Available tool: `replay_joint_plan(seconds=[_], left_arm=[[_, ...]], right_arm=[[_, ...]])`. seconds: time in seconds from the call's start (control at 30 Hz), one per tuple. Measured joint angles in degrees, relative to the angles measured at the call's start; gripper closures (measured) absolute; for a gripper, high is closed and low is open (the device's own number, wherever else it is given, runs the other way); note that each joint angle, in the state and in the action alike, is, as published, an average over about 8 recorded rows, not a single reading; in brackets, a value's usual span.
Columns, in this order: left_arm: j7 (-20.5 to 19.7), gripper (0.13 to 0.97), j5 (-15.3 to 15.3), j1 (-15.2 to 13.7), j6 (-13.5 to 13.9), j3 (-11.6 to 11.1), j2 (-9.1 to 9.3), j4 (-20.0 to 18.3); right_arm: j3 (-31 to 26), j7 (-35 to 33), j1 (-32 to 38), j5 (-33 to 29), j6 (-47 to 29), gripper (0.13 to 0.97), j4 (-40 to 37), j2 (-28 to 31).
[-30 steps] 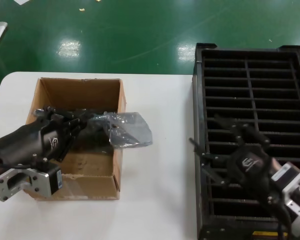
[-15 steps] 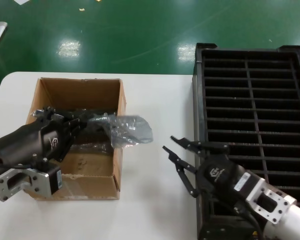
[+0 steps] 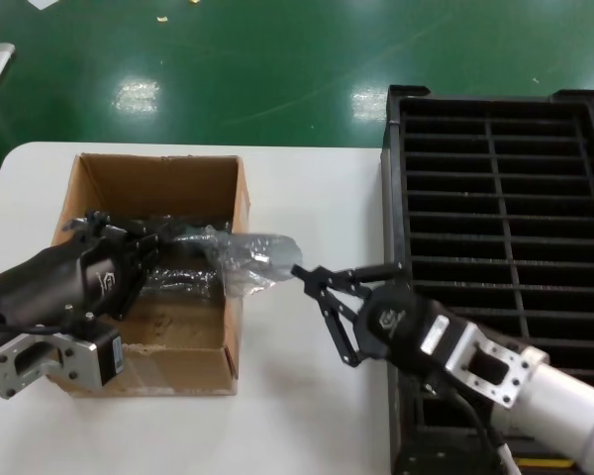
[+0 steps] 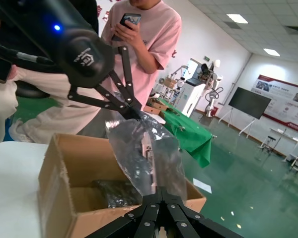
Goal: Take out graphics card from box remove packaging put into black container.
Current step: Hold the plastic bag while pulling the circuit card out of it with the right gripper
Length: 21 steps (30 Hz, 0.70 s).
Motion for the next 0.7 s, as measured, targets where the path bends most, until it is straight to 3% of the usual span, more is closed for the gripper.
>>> replay_joint_plan(seconds=[0.7], left_arm=[[0.0, 0.959, 0.0, 0.0, 0.0, 0.0, 0.00, 0.0]], right_arm=[[-5.1, -5.4, 16.7, -1.3, -7.2, 0.961, -18.8, -7.3]])
